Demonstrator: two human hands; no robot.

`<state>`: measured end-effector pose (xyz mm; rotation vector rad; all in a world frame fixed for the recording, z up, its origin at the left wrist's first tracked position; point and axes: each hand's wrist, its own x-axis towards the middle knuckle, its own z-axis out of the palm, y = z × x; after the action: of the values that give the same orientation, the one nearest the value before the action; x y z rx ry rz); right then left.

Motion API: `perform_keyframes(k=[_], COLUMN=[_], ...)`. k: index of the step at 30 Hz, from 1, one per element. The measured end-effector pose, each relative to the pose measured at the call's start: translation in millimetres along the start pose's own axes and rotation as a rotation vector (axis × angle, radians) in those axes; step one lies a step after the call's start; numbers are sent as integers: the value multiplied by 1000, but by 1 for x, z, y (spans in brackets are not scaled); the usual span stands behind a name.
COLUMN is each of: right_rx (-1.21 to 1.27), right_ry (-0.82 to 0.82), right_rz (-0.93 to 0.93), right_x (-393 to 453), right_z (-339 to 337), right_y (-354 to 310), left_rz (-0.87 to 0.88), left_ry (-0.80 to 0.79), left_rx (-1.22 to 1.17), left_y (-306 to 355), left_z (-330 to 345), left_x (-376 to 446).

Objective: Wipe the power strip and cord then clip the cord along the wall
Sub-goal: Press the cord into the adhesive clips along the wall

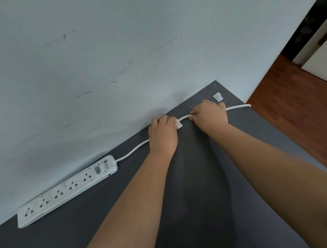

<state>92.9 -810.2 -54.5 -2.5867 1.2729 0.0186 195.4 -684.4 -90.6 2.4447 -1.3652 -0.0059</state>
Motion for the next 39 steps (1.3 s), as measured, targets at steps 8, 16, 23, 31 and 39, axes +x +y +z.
perform_keyframes(k=[8, 16, 23, 31, 39], right_rx=[245, 157, 214, 175, 135], right_ry=[160, 69, 78, 102, 144], right_rz=[-55, 10, 39, -1, -30], right_x=[-14, -12, -5, -5, -5], right_z=[-2, -8, -9, -5, -4], right_y=[31, 65, 68, 70, 71], left_rz=[-55, 4, -129, -149, -49], left_ry=[-35, -201, -234, -245, -210], left_rx=[-110, -270, -374, -265, -136], left_y=[4, 58, 61, 72, 77], left_z=[0, -5, 16, 16, 13], left_x=[-10, 47, 72, 77, 75])
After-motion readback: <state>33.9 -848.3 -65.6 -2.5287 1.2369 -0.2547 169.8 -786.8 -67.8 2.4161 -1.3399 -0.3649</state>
